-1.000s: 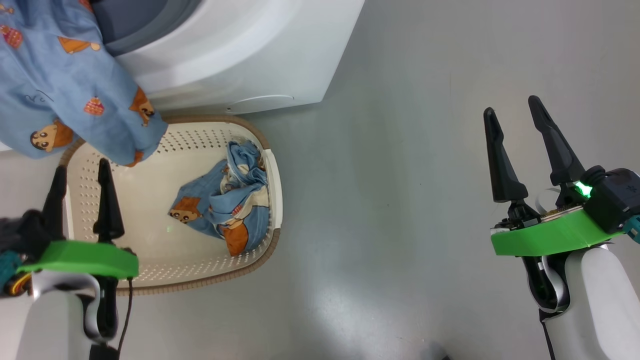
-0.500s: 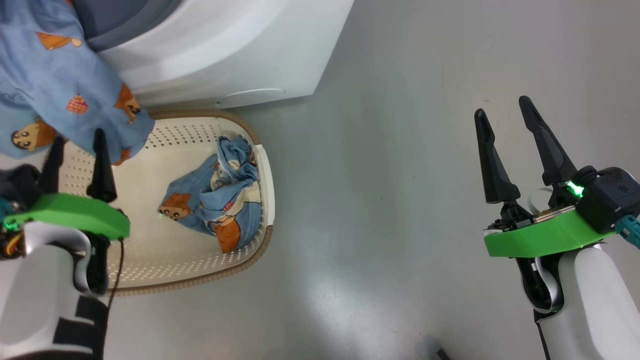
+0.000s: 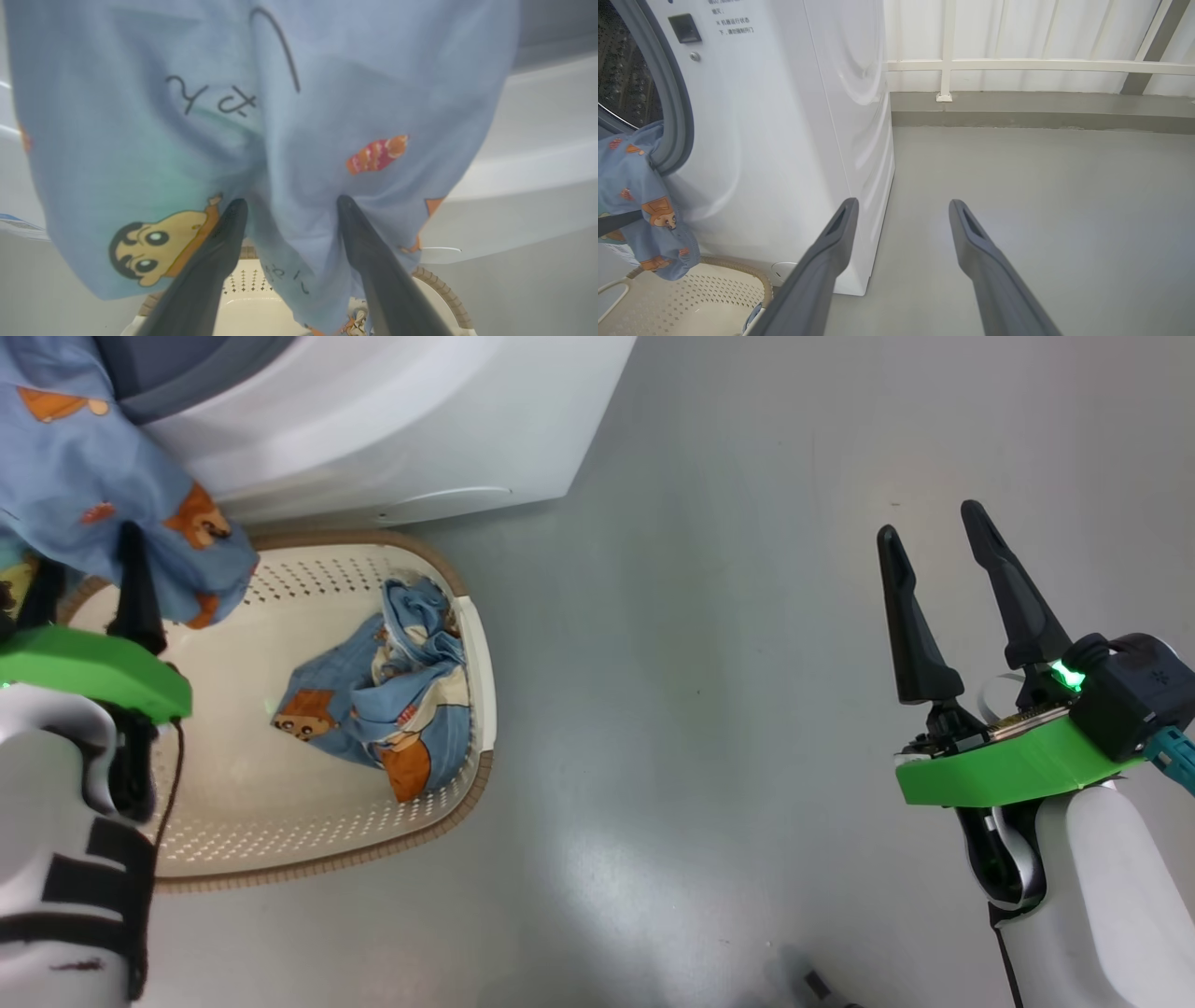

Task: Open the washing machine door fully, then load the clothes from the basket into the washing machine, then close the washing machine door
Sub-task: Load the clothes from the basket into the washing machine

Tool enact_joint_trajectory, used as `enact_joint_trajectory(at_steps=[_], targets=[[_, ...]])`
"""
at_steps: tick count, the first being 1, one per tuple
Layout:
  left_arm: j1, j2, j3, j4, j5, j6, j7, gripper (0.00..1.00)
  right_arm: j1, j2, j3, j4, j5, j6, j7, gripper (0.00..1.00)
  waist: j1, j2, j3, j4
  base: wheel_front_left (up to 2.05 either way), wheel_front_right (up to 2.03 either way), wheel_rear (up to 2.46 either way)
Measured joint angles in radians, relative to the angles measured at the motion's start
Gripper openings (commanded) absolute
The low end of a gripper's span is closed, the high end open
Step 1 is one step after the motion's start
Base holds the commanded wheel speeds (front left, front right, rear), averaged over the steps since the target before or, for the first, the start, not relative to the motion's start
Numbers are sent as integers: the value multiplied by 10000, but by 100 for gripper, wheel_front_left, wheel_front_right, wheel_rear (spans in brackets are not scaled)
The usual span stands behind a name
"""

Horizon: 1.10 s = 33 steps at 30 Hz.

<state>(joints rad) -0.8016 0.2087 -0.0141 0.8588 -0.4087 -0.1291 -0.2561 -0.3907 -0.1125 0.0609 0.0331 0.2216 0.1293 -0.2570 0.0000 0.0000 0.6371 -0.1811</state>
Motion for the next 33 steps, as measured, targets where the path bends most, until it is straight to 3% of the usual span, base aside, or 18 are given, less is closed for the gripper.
enact_joint_trajectory(at_steps=[12, 13, 15, 16, 23, 33], targets=[[-1096, 487, -545, 1080, -577, 0, 0, 97, -30, 125, 178, -17, 2, 0, 0, 100, 0, 0, 194, -319, 0, 0, 0], [-1148, 527, -554, 1124, -625, 0, 0, 54, -31, 125, 178, -17, 2, 0, 0, 100, 0, 0, 204, -350, 0, 0, 0], [-1224, 616, -556, 1170, -719, 0, 0, 6, -31, 128, 173, -29, 2, 0, 0, 100, 0, 0, 218, -410, 0, 0, 0], [-1244, 640, -539, 1160, -771, 0, 0, 0, -31, 130, 161, -38, 2, 0, 0, 100, 0, 0, 223, -432, 0, 0, 0], [-1210, 644, -211, 802, -968, 0, 10, 0, -30, 155, -2, -59, 2, 0, 0, 100, 1, 0, 235, -369, 0, 0, 0], [-341, 213, 892, -917, -374, 0, 8, 0, -32, 211, -77, -75, 2, 0, 0, 100, 0, 0, 198, -110, 0, 0, 0]])
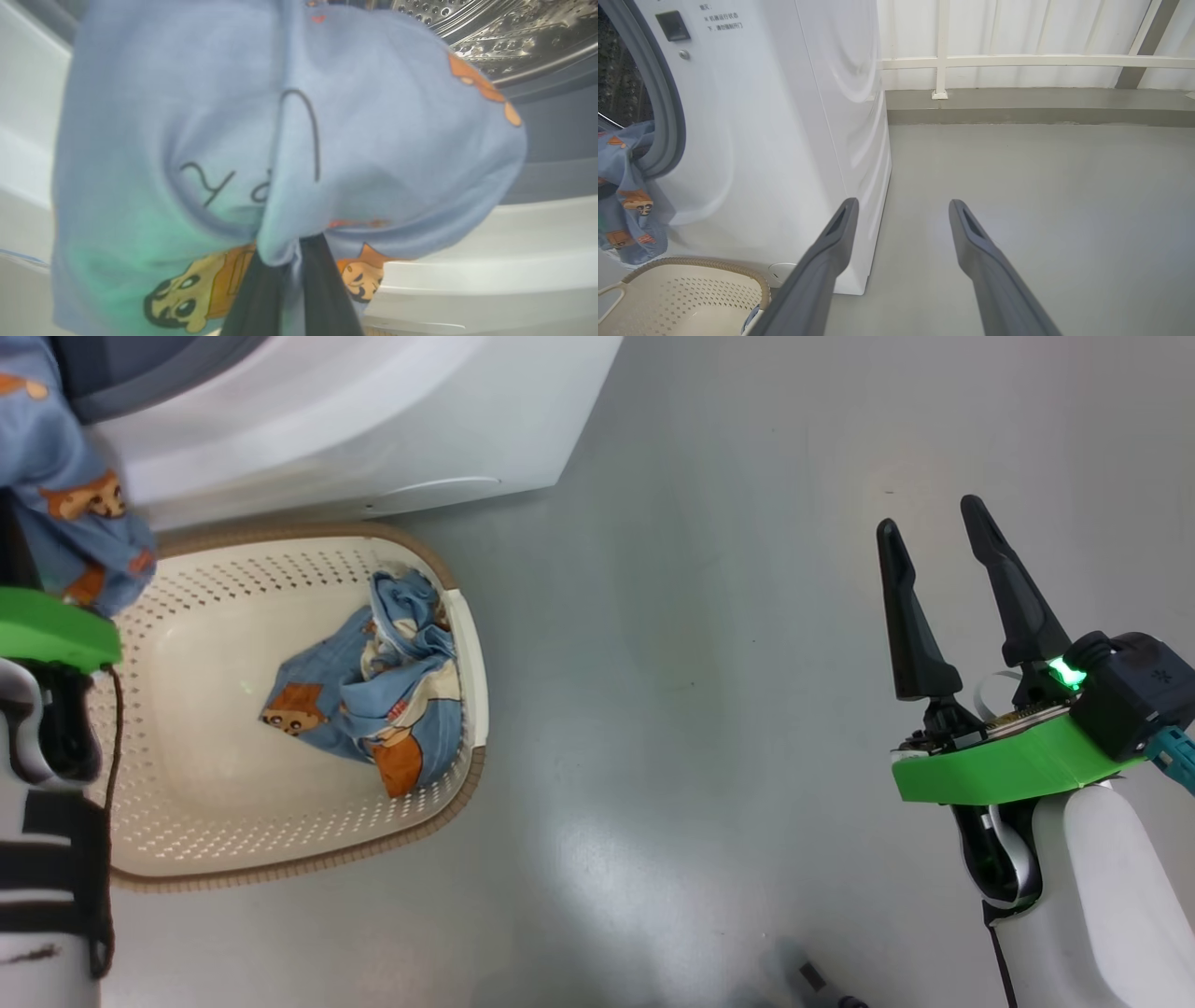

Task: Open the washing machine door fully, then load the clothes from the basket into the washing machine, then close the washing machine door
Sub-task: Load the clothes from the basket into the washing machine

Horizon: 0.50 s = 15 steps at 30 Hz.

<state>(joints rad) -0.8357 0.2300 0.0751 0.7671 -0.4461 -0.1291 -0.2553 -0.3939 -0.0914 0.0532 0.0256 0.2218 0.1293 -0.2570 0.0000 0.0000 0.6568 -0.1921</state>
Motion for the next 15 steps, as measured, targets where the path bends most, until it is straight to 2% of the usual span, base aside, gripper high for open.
enact_joint_trajectory(at_steps=[8, 15], targets=[[917, -560, 1032, -2234, 1202, 0, 2, 0, 0, 6, -29, -25, -2, 0, 0, 100, 0, 0, -57, 131, 0, 0, 0], [1022, -901, 1229, -3902, 2205, 0, -2, 0, 4, 29, 2, -25, 0, -2, 0, 100, 0, 0, -157, 104, 0, 0, 0]])
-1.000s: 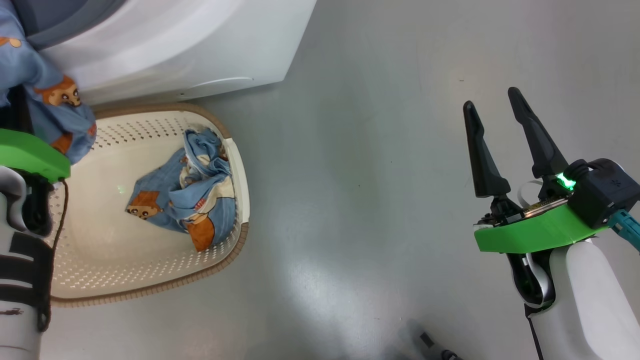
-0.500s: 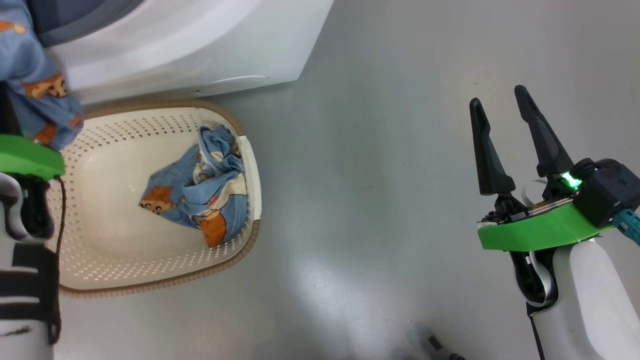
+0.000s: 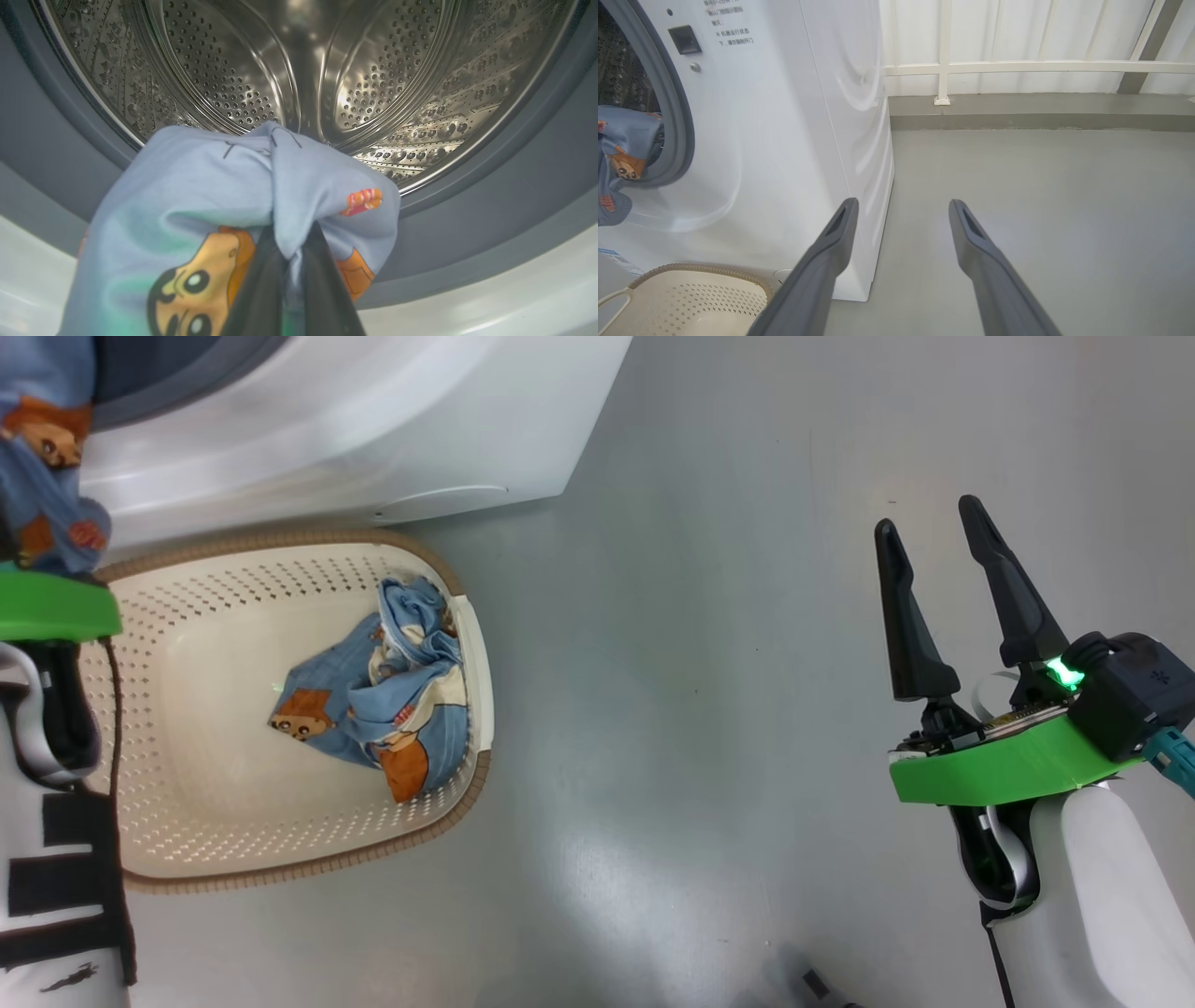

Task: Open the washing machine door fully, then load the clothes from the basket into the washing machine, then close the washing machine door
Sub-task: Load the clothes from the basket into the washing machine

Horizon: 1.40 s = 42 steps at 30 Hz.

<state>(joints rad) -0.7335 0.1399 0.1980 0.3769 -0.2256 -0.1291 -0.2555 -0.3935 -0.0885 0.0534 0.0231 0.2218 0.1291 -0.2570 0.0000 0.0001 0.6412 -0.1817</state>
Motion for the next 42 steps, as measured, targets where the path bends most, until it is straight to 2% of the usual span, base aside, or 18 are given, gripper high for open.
enact_joint_trajectory(at_steps=[6, 13, 26, 29, 34, 40, 41, 42], targets=[[-295, 67, -481, 194, 186, 0, -2, 0, 5, 29, 36, 21, 0, 2, 0, 100, 0, 0, -62, -49, 0, 0, 0], [-2122, 686, -1285, 1868, 184, 0, -2, 0, 7, 102, 105, 46, 2, 2, 0, 100, 0, 0, -78, -221, 0, 0, 0], [-4969, 1476, -1969, 5609, 65, 0, 0, 0, 6, 245, 307, 86, 29, 2, 0, 100, 0, 0, 61, -594, 0, 0, 0], [-5549, 1643, -2169, 5680, 10, 0, 0, 0, 3, 257, 328, 86, 88, 2, 0, 100, 0, 0, 120, -711, 0, 0, 0], [-5893, 1827, -2104, 4865, 104, 0, -12, 0, 0, 280, 378, 88, 98, 2, 0, 100, 0, 0, 261, -882, 0, 0, 0], [-5829, 1875, -2196, 5524, 100, 0, -10, 0, -1, 311, 374, 86, 100, 2, 0, 100, 0, 0, 358, -1070, 0, 0, 0], [-5827, 1881, -2215, 5703, 94, 0, -10, 7, 0, 316, 374, 88, 100, 0, 0, 100, 0, 0, 361, -1080, 0, 0, 0], [-5823, 1891, -2265, 5902, 96, 0, -10, 28, 0, 320, 370, 86, 100, 2, 0, 100, 0, 0, 357, -1081, 0, 0, 0]])
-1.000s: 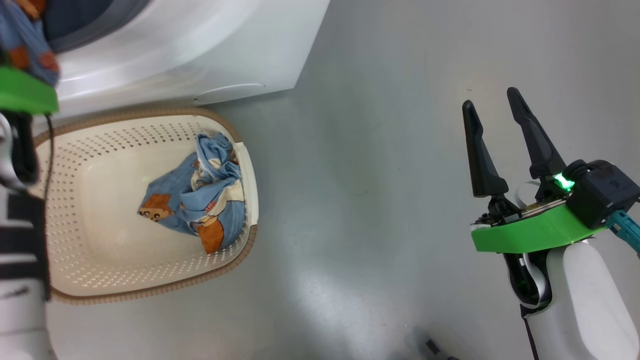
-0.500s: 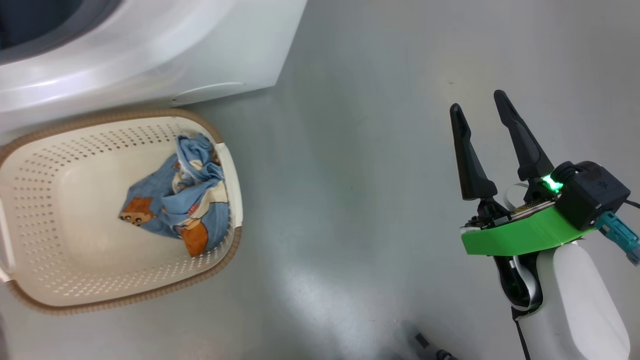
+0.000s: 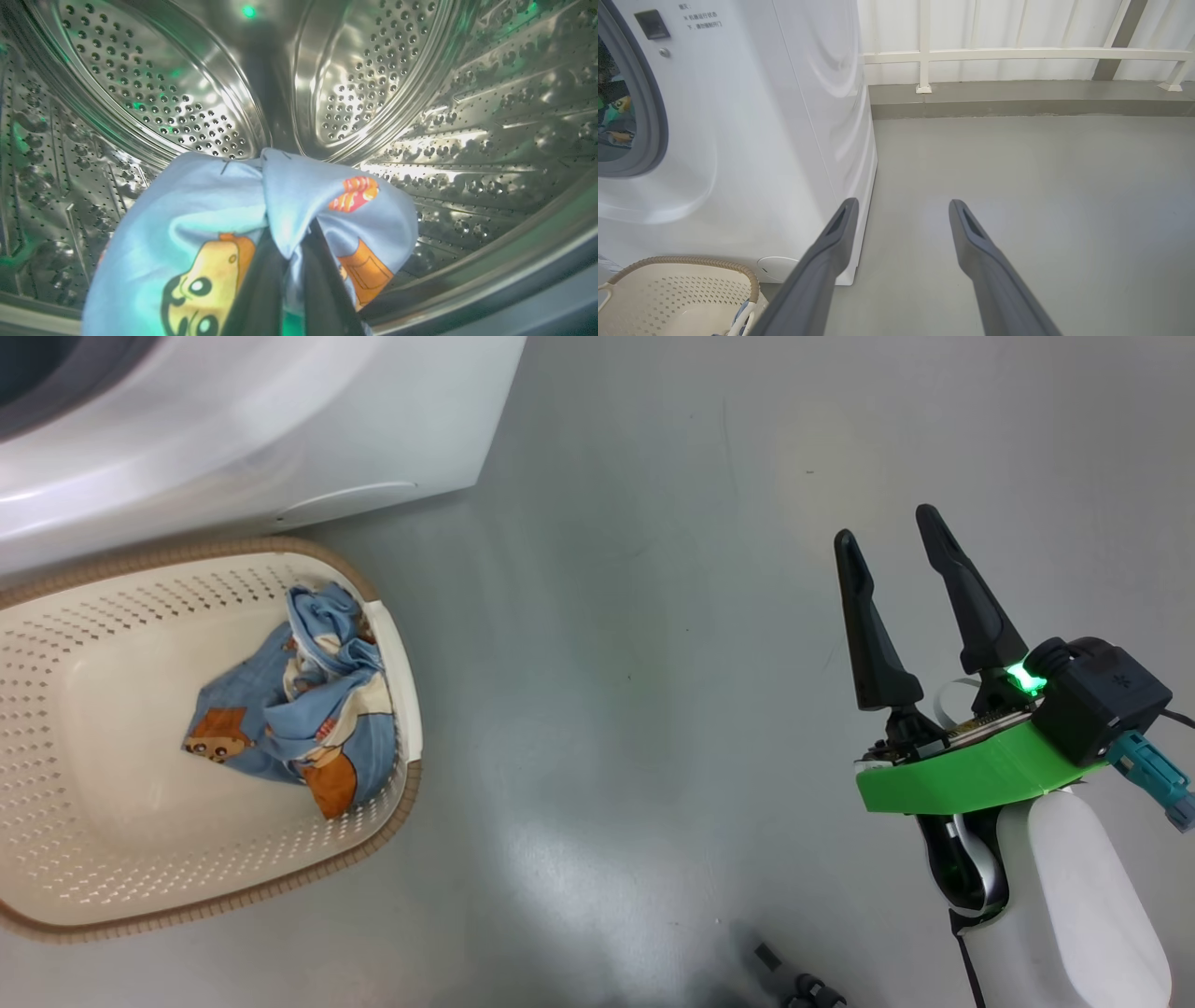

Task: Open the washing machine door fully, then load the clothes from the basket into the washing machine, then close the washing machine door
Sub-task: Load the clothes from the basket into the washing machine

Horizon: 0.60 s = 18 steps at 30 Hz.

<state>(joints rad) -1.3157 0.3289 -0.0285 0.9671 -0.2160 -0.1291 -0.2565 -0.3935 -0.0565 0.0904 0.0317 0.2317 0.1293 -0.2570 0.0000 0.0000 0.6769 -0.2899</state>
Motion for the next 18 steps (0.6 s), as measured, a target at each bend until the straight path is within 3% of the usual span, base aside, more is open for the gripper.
enact_joint_trajectory(at_steps=[1, 2, 3, 10, 18], targets=[[-3, 19, -15, 176, 0, 0, 0, 48, 0, 6, -4, 2, 0, 0, 0, 100, 0, 0, -5, 3, 0, 0, 0], [-10, 35, -13, 422, -2, 0, 0, 94, 0, 10, -10, 8, 0, 0, 0, 100, 0, 0, -18, 10, 0, 0, 0], [-20, 48, -19, 709, -2, 0, 0, 100, 0, 10, -17, 10, 0, 0, 0, 100, 0, 0, -38, 20, 0, 0, 0], [-71, 44, -301, 1509, -25, 0, 0, 100, 1, 15, -40, 36, 0, 0, 0, 100, 0, 0, -220, 165, 0, 0, 0], [248, -61, -249, 780, -560, 0, 0, 100, 7, 19, -88, 63, -2, 0, 0, 100, 0, 0, -453, 391, 0, 0, 0]])
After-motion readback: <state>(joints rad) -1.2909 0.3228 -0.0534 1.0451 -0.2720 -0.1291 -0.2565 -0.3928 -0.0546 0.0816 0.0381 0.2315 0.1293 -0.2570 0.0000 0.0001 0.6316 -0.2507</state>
